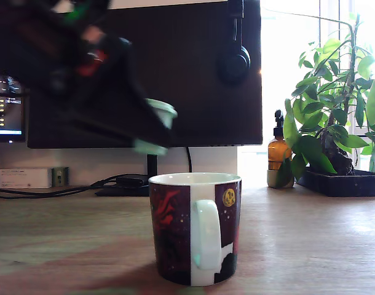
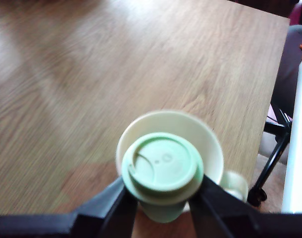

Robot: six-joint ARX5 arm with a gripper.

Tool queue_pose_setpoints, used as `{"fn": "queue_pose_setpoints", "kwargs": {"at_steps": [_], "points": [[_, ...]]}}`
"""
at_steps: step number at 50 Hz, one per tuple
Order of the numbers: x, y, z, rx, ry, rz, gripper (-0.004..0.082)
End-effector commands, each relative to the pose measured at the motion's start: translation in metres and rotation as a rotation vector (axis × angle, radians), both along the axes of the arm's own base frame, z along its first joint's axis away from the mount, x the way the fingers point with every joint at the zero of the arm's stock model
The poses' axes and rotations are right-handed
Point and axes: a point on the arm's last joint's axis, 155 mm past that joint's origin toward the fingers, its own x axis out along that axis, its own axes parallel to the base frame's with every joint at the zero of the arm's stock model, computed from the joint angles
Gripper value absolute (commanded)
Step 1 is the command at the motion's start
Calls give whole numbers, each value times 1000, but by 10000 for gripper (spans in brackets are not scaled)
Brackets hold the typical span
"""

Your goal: Pick up the coffee capsules from the table one by one and drop them inside the nearest coffee cup

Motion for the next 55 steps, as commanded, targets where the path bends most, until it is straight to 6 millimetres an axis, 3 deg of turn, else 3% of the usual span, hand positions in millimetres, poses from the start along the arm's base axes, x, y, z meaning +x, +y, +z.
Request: {"fn": "queue_pose_setpoints", "kwargs": {"at_steps": [1,13,26,55], "points": [[2,-7,-3,15,-7,-15,215],[6,-27,-5,48,-6,-31,215],[7,-38,-20,126,20,-34,215],[3,-33,-30,188,11,-52,216]]}}
